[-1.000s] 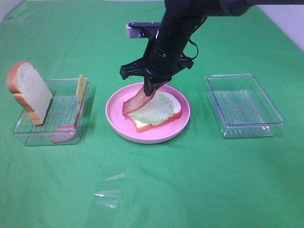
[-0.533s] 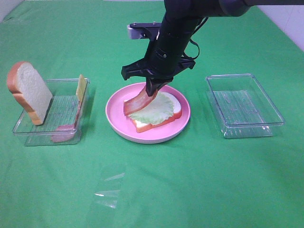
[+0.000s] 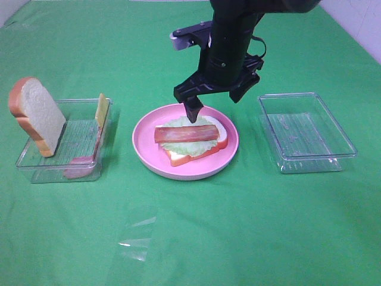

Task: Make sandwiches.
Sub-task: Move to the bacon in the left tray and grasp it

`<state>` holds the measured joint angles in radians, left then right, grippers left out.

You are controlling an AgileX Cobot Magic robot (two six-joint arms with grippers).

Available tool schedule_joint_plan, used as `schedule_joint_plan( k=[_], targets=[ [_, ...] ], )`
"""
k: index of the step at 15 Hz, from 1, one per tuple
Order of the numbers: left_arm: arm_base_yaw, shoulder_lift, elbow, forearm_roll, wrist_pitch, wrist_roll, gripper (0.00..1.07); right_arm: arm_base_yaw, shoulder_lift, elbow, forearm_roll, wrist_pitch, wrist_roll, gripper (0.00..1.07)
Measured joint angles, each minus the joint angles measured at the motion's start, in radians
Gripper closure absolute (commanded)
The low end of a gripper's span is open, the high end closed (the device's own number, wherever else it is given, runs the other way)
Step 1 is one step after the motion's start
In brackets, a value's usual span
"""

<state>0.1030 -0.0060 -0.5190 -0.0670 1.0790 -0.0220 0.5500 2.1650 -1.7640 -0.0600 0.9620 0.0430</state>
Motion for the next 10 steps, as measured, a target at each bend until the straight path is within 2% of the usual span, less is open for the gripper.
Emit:
schedule_joint_plan(
  k=[5, 10],
  targets=[
    [0.0, 0.0, 0.0, 0.0, 0.0, 0.0, 0.07, 0.0, -0.104, 0.0, -0.04, 0.053, -0.001, 0.11],
    [0.0, 0.0, 0.0, 0.0, 0.0, 0.0, 0.07, 0.0, -0.189, 0.0, -0.053, 0.231, -0.001, 0.11]
  ],
)
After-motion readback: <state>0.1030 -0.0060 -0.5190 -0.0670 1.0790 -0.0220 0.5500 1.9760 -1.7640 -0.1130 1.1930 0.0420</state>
